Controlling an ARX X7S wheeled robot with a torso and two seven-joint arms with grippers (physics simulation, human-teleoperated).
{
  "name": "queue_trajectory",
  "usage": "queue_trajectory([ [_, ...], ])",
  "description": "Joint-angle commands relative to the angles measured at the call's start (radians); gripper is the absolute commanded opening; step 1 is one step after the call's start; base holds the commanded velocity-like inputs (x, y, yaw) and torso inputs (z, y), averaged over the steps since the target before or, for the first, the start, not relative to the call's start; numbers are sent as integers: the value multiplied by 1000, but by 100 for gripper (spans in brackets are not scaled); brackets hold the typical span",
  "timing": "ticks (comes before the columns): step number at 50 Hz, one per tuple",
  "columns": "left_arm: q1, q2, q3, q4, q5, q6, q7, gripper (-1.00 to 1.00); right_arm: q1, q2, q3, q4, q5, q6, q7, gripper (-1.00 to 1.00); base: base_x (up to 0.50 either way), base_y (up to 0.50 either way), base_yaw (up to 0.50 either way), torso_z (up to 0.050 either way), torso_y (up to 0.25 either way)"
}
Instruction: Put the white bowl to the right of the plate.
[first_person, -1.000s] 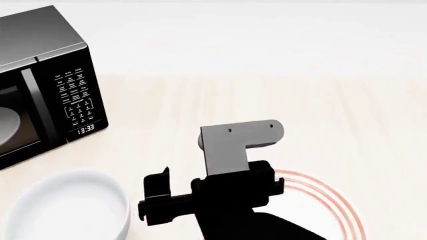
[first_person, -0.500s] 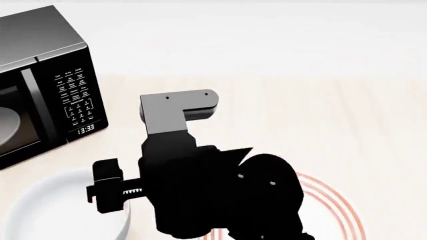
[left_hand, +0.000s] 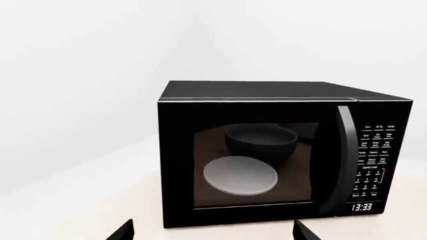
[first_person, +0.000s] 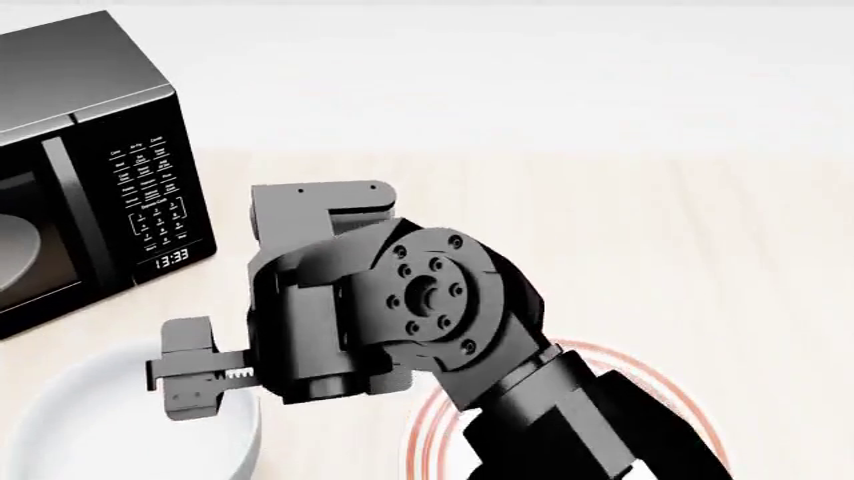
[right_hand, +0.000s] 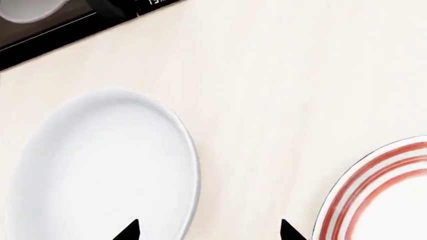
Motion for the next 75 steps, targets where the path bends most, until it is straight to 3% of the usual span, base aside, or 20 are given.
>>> queue_trajectory([
  [1, 0, -4, 4, -2, -4, 3, -4, 100, 88, -2, -233, 118, 185, -112, -81, 100, 0, 0, 0, 0, 0],
  [11, 7, -8, -2, 2, -15, 7, -4, 100, 181, -3, -645, 136, 464, -347, -194, 100, 0, 0, 0, 0, 0],
  [17, 18, -8, -11, 13, -23, 11, -4, 100, 188, -3, -754, 130, 584, -403, -207, 100, 0, 0, 0, 0, 0],
  [44, 26, -17, -7, 19, -35, 20, -10, 100, 111, -3, -761, 169, 692, -527, -246, 100, 0, 0, 0, 0, 0],
  [75, 36, -27, -15, 29, -59, 23, -17, 100, 43, -3, -761, 108, 581, -524, -273, 100, 0, 0, 0, 0, 0],
])
